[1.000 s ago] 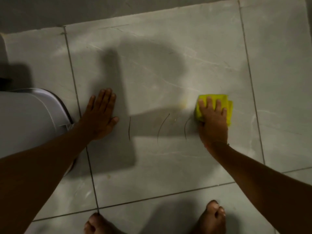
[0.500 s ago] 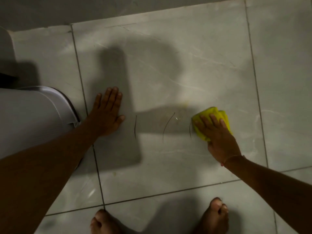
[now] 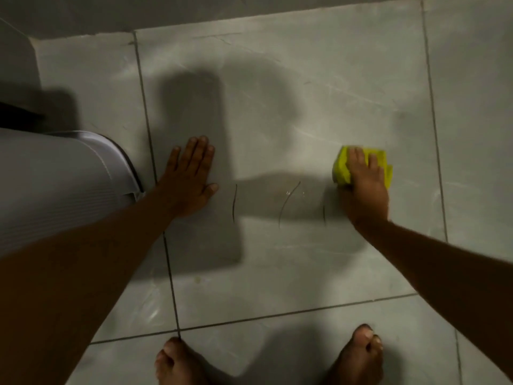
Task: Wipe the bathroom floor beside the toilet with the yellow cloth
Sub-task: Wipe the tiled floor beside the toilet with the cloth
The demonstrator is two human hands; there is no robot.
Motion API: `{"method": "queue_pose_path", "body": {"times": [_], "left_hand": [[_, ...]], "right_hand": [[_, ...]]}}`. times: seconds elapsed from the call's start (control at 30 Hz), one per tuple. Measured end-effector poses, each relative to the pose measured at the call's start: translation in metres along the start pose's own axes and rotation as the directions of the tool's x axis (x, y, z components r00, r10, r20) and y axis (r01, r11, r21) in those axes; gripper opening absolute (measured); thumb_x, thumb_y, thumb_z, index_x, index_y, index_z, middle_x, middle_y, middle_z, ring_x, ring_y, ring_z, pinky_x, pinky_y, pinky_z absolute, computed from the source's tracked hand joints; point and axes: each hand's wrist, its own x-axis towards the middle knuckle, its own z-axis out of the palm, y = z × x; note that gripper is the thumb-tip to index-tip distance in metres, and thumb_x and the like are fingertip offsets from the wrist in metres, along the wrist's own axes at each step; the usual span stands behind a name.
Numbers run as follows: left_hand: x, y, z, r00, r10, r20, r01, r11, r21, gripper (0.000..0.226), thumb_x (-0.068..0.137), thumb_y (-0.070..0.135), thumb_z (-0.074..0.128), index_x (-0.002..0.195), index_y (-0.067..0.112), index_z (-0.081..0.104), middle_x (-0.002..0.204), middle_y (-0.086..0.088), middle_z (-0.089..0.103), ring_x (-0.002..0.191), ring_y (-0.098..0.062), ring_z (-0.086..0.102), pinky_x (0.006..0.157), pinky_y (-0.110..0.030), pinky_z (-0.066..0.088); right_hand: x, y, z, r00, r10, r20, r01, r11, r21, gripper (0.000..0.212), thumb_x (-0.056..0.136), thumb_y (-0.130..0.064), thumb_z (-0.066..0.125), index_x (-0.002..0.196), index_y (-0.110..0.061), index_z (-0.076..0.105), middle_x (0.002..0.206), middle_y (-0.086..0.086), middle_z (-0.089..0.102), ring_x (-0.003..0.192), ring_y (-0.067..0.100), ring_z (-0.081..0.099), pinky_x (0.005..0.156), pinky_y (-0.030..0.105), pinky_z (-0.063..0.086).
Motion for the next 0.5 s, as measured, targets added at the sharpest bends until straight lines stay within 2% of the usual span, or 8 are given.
{"method": "queue_pose_path", "body": {"times": [0.07, 0.13, 0.2, 0.23, 0.3, 0.37, 0.43, 0.5], "left_hand": [[-0.001, 0.000, 0.003, 1.000, 0.006, -0.005, -0.006, 1.000, 0.000, 0.083, 0.089, 0.053, 0.029, 0.155, 0.003, 0.023, 0.163, -0.022, 0.021, 0.151, -0.041, 0.019, 0.120, -0.060, 0.019], [0.000, 0.000, 0.001, 1.000, 0.009, -0.011, -0.009, 1.000, -0.008, 0.084, 0.089, 0.053, 0.028, 0.155, 0.003, 0.023, 0.163, -0.022, 0.020, 0.152, -0.041, 0.019, 0.120, -0.060, 0.018], [0.000, 0.001, -0.001, 1.000, 0.002, -0.011, -0.002, 1.000, -0.017, 0.084, 0.088, 0.054, 0.025, 0.156, 0.003, 0.021, 0.164, -0.022, 0.018, 0.152, -0.041, 0.017, 0.121, -0.059, 0.016], [-0.001, 0.001, -0.002, 1.000, -0.007, -0.003, 0.007, 1.000, -0.022, 0.085, 0.088, 0.054, 0.023, 0.156, 0.003, 0.019, 0.164, -0.021, 0.015, 0.153, -0.040, 0.014, 0.122, -0.058, 0.014], [-0.002, 0.002, -0.002, 1.000, -0.014, 0.000, 0.014, 0.999, -0.038, 0.087, 0.087, 0.056, 0.020, 0.157, 0.005, 0.016, 0.166, -0.020, 0.011, 0.154, -0.039, 0.010, 0.123, -0.057, 0.011], [-0.001, 0.001, 0.000, 1.000, -0.007, -0.005, 0.007, 0.999, -0.037, 0.086, 0.087, 0.055, 0.021, 0.157, 0.005, 0.015, 0.166, -0.020, 0.011, 0.154, -0.038, 0.009, 0.123, -0.057, 0.010], [-0.001, 0.000, 0.001, 1.000, -0.003, -0.003, 0.003, 0.999, -0.032, 0.086, 0.088, 0.055, 0.024, 0.157, 0.004, 0.016, 0.165, -0.020, 0.011, 0.154, -0.039, 0.009, 0.122, -0.058, 0.010], [-0.001, 0.001, 0.000, 1.000, 0.000, 0.002, 0.000, 0.999, -0.042, 0.086, 0.088, 0.053, 0.027, 0.157, 0.003, 0.016, 0.165, -0.021, 0.012, 0.154, -0.040, 0.010, 0.122, -0.058, 0.009]], "right_hand": [[0.021, -0.032, 0.005, 0.999, -0.042, 0.025, 0.042, 0.999, -0.028, 0.072, 0.086, -0.004, 0.051, 0.151, -0.013, 0.022, 0.160, 0.013, 0.022, 0.147, 0.041, 0.015, 0.121, 0.050, 0.004], [0.000, -0.042, 0.016, 0.937, -0.345, 0.055, 0.349, 0.929, -0.124, 0.055, 0.095, -0.008, 0.030, 0.149, -0.012, 0.028, 0.157, 0.014, 0.030, 0.144, 0.041, 0.022, 0.120, 0.050, 0.002], [-0.049, -0.018, 0.016, 0.859, -0.491, 0.149, 0.509, 0.849, -0.139, 0.066, 0.084, 0.000, 0.025, 0.147, -0.018, 0.034, 0.153, 0.013, 0.038, 0.142, 0.041, 0.029, 0.119, 0.051, 0.011], [-0.067, -0.001, 0.012, 0.880, -0.446, 0.162, 0.465, 0.877, -0.116, 0.074, 0.077, 0.004, 0.033, 0.146, -0.022, 0.033, 0.153, 0.012, 0.038, 0.143, 0.041, 0.028, 0.120, 0.053, 0.014], [-0.060, 0.014, 0.009, 0.978, -0.198, 0.066, 0.201, 0.978, -0.056, 0.082, 0.072, 0.008, 0.049, 0.147, -0.022, 0.032, 0.154, 0.014, 0.036, 0.143, 0.043, 0.027, 0.120, 0.056, 0.015], [-0.028, -0.005, 0.011, 0.999, 0.040, 0.025, -0.040, 0.999, -0.014, 0.077, 0.077, 0.001, 0.054, 0.149, -0.016, 0.030, 0.157, 0.015, 0.030, 0.144, 0.043, 0.021, 0.120, 0.057, 0.014], [-0.016, -0.035, 0.018, 0.997, -0.044, 0.055, 0.045, 0.999, -0.017, 0.070, 0.083, -0.003, 0.049, 0.149, -0.016, 0.030, 0.158, 0.016, 0.028, 0.145, 0.044, 0.017, 0.120, 0.058, 0.007], [-0.047, -0.038, 0.028, 0.921, -0.367, 0.130, 0.379, 0.921, -0.088, 0.070, 0.081, -0.002, 0.046, 0.148, -0.018, 0.033, 0.157, 0.013, 0.030, 0.145, 0.044, 0.018, 0.120, 0.057, 0.003]]}}
